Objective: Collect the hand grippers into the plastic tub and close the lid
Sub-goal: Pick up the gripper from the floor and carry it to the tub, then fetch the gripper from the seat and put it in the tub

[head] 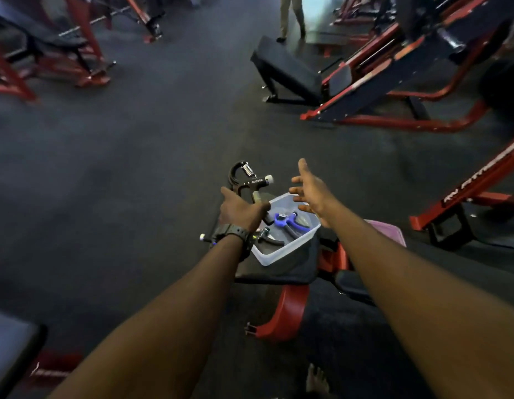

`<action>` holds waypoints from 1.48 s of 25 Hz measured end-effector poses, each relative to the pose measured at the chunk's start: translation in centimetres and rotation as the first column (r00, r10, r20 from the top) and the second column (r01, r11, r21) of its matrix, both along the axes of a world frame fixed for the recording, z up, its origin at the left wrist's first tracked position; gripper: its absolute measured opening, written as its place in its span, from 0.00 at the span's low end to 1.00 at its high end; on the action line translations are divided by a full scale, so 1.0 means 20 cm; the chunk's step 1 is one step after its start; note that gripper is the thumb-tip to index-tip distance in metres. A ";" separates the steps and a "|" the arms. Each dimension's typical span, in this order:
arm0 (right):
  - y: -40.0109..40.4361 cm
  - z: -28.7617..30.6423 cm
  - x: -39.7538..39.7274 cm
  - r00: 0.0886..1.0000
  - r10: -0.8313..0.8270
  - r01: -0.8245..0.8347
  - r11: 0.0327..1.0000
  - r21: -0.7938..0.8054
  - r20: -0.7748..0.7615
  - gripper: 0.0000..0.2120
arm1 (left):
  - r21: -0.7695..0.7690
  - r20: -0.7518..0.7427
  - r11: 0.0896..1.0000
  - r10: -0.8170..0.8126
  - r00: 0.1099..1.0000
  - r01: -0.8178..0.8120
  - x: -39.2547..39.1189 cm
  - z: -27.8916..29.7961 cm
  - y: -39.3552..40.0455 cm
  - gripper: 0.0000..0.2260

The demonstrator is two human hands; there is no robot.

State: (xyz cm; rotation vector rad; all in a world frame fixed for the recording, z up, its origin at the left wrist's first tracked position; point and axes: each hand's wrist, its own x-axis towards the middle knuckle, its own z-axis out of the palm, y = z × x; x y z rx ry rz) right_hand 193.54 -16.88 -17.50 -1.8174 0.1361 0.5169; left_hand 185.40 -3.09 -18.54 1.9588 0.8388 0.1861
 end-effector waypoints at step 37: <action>0.11 -1.04 1.07 0.819 0.414 -0.487 0.868 -0.100 -0.397 0.32 | 0.169 -0.266 0.885 0.465 0.844 -0.435 0.89 -1.33 -0.20 0.19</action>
